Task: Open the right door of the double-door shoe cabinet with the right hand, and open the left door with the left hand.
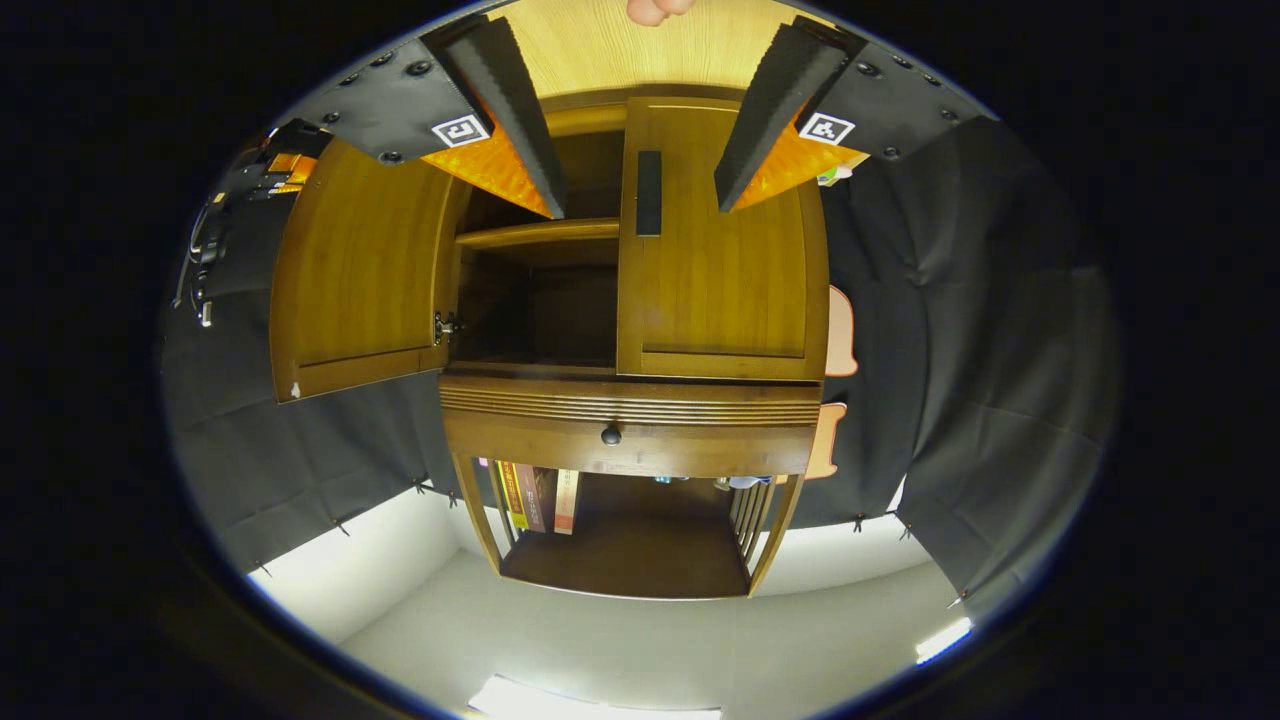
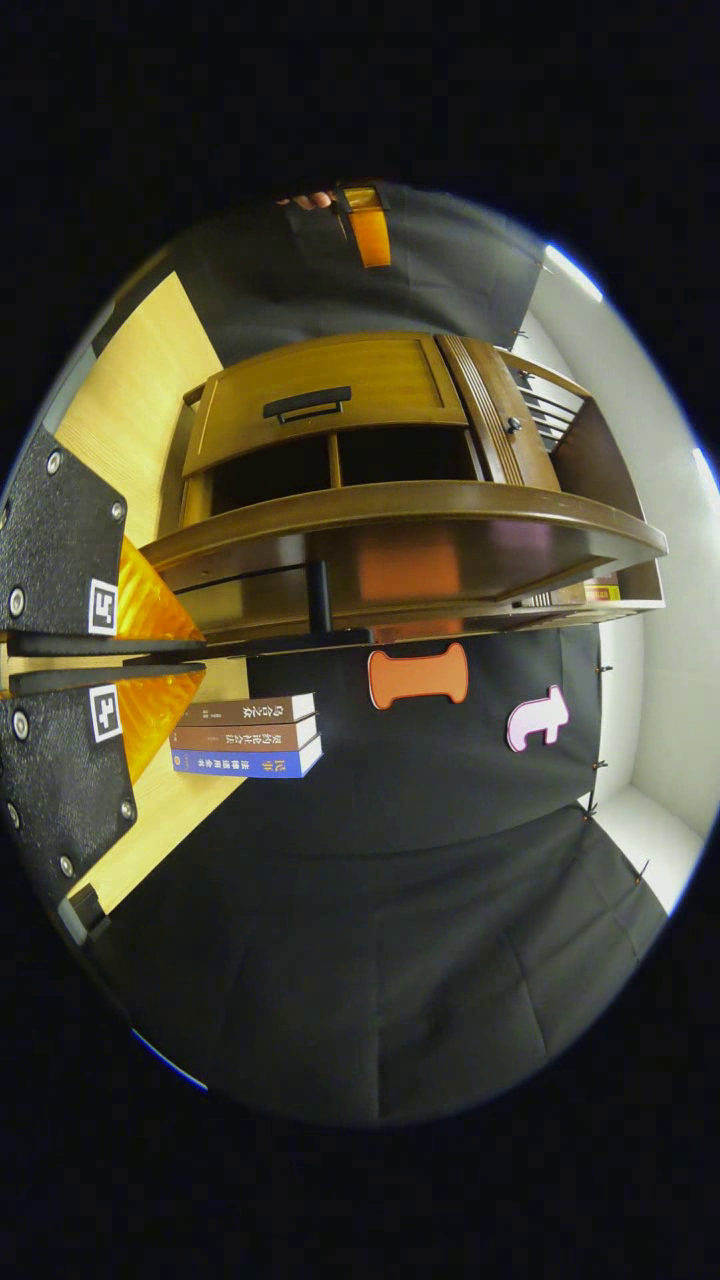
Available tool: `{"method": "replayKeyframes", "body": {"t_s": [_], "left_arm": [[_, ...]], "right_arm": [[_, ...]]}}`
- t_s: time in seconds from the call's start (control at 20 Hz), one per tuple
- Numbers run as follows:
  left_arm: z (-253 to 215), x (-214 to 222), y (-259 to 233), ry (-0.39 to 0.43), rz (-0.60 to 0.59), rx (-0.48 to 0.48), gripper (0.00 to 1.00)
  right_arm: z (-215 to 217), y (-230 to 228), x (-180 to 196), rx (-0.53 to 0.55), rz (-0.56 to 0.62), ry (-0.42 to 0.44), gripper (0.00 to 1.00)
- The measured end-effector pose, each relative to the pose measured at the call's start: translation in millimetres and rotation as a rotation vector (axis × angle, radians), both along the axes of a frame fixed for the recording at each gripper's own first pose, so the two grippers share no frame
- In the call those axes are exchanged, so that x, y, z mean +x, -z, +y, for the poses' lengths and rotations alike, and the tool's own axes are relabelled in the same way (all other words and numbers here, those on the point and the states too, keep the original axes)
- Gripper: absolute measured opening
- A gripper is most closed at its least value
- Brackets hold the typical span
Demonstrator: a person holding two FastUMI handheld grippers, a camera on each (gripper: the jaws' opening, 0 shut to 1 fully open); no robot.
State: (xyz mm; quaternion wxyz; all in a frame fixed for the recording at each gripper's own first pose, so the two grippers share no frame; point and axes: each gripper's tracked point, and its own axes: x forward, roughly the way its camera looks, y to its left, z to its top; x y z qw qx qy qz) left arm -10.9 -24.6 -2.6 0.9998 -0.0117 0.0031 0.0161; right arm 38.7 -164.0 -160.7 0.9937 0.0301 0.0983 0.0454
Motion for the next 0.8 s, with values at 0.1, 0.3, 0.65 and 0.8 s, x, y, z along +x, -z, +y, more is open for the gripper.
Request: {"method": "replayKeyframes", "body": {"t_s": [0.1, 0.3, 0.65, 0.8], "left_arm": [[-1, 1, 1, 0.000, 0.001, -0.003, 0.93], [-3, 4, 4, 0.008, 0.004, -0.021, 0.96], [-2, 6, 22, 0.021, 0.040, -0.087, 0.93], [9, 5, 29, -0.007, 0.048, -0.087, 0.96]], "right_arm": [[-10, -3, -5, -0.018, -0.001, 0.008, 0.05], [-20, -28, -29, 0.031, -0.047, 0.034, 0.05], [-10, -72, -61, -0.014, -0.063, 0.044, 0.14], [5, -82, -63, -0.035, -0.065, 0.014, 0.44]]}}
